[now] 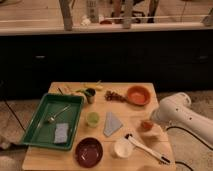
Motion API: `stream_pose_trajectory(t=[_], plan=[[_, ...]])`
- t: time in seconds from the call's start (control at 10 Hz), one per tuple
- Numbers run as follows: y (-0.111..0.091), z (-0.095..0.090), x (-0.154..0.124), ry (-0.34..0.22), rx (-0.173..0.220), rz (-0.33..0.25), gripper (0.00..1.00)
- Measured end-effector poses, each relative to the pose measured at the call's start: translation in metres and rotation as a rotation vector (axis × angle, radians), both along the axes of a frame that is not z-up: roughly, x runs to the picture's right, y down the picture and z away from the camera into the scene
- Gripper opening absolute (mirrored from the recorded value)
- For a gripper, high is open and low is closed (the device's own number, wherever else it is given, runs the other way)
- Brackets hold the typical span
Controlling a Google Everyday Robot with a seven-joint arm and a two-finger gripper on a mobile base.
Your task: Place apple in plastic cup
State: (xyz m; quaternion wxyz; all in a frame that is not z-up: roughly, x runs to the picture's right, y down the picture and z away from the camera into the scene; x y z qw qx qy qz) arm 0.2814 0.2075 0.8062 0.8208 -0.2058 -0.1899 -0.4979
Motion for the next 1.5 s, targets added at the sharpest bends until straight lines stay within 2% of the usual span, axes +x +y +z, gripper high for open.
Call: stream_pose_trajectory(t=[0.3, 0.9, 1.1, 1.5], plan=[[-0.007, 0.003, -0.006, -0.041, -0.009, 0.003, 0.8], [-0.009, 0.013, -0.016, -0.097, -0.04, -0.001, 0.8], [-0.003, 0.017, -0.016, -0.105, -0.051, 0.001, 0.7], [0.006, 0.022, -0.018, -0.103, -0.062, -0.014, 0.29]])
